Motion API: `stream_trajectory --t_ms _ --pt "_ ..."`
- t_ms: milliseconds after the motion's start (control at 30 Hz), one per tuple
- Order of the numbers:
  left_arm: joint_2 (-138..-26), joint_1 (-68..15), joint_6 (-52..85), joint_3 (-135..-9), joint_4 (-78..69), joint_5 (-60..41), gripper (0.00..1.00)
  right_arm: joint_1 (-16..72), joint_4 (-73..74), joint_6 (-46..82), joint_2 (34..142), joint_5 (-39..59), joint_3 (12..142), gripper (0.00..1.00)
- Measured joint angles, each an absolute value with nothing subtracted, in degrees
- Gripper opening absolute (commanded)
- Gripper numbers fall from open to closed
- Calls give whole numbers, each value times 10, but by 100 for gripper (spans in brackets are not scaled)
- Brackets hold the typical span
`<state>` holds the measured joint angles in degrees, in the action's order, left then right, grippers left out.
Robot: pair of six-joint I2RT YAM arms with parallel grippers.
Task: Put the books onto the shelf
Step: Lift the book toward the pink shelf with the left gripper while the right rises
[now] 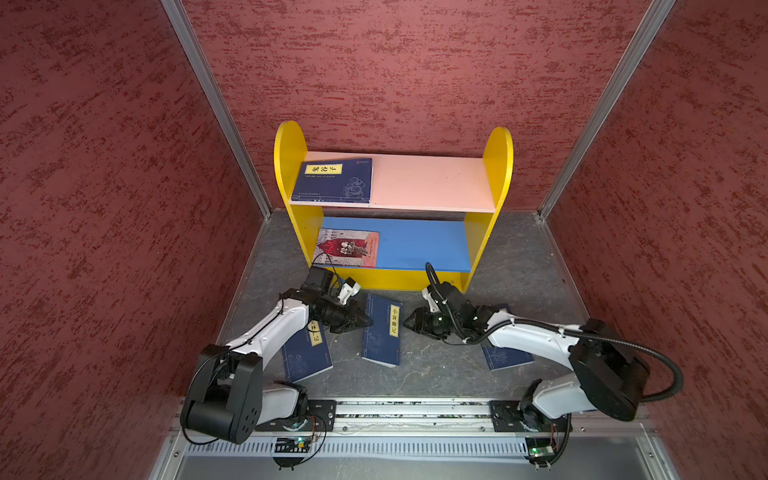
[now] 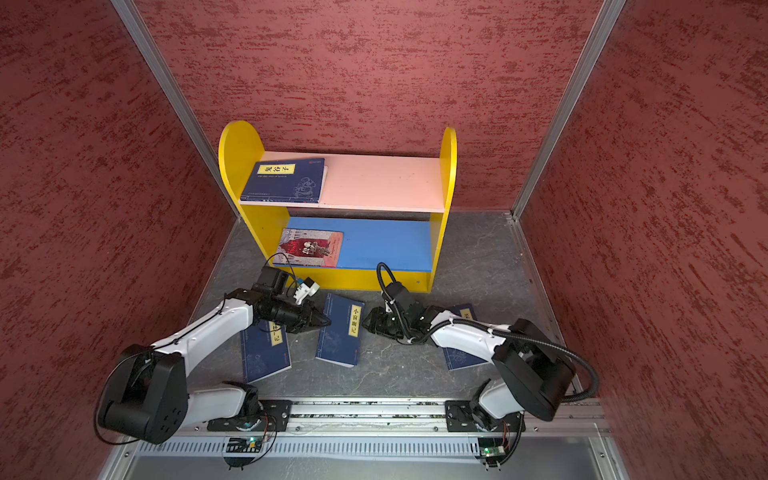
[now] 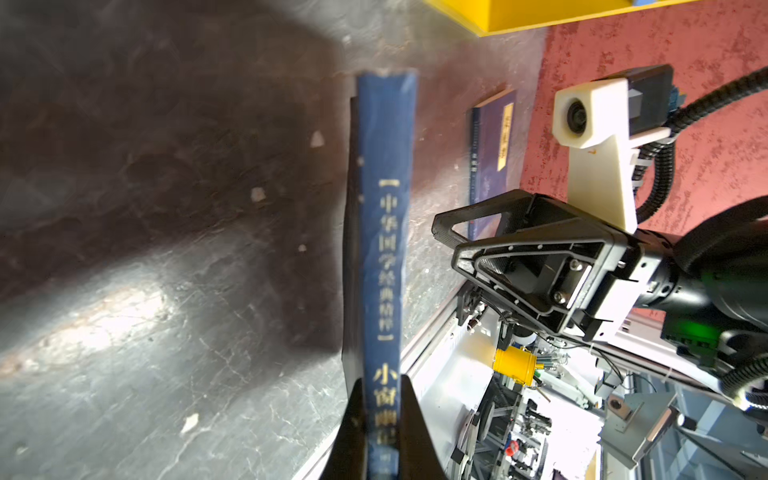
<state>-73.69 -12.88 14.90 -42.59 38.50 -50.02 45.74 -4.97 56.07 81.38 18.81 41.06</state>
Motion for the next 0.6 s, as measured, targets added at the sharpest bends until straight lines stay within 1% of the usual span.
stream_trajectory --t_ms 167,367,600 --pt "-682 -130 119 -507 464 -524 0 447 -77 553 735 193 401 53" --pt "-620 -159 85 -582 542 -551 0 447 -128 552 651 204 373 54" --pt "-588 -167 65 -658 598 -559 0 445 -171 547 564 206 399 56"
